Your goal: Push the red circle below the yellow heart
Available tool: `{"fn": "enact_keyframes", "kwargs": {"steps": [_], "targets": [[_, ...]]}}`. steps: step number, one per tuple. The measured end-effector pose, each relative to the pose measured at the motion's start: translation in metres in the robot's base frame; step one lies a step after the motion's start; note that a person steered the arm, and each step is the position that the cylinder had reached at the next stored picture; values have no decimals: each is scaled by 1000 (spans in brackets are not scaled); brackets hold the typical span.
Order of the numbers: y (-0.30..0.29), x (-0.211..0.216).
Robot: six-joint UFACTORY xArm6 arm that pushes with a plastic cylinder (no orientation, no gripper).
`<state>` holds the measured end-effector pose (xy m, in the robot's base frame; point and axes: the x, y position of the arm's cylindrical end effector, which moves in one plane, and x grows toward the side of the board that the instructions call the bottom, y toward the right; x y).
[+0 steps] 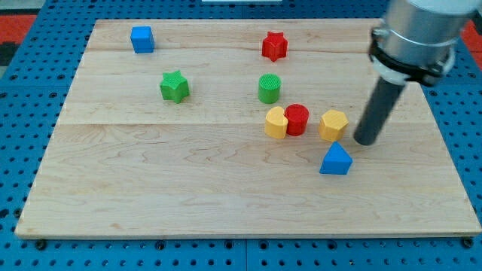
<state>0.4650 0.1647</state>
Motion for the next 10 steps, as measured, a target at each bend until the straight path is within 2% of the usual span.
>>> {"fn": "enact_keyframes", "kwargs": {"steps": [1,3,5,7,10], "targets": [[-12,-42],[-114,-49],[-125,-47],[-94,-44],[-96,65]]}}
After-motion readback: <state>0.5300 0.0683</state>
